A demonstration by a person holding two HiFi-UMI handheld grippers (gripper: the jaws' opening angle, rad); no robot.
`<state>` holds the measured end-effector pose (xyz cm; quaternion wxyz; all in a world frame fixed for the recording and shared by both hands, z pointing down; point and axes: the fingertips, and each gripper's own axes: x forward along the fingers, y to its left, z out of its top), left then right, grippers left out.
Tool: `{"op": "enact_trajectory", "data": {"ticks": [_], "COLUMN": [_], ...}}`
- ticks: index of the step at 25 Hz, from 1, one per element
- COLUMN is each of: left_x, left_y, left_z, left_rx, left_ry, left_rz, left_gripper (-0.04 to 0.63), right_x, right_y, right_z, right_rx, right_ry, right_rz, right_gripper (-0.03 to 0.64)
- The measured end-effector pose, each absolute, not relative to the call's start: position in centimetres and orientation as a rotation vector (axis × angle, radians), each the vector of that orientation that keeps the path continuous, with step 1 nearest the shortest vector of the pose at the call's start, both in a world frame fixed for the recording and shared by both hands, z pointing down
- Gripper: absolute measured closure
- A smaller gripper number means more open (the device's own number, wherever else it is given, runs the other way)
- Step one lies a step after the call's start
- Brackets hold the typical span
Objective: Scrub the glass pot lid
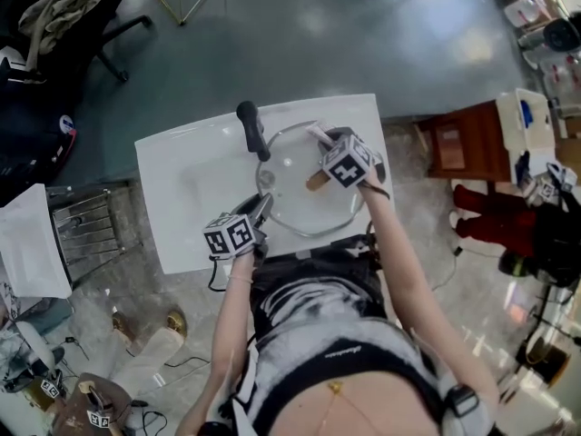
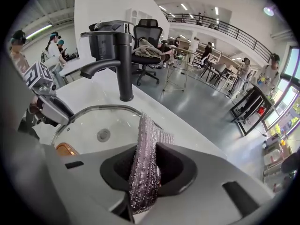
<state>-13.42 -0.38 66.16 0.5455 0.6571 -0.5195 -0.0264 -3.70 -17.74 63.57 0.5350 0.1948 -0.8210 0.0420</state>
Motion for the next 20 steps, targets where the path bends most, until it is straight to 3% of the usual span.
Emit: {"op": "enact_trajectory", "data": {"ticks": [20], "left_x": [-13.7], "left_y": [0.0], "left_z": [66.7], "left_rx": [1.534], "left_ry": [-1.271], "left_rz": [-0.045], "left_gripper": [0.468], "right_x": [2.0], "right_y": [-16.5], "right_z": [63.1], "right_rx": [0.557], "right_ry": [-2.016], "right_rz": [0.175], "right_gripper": [0.524]}}
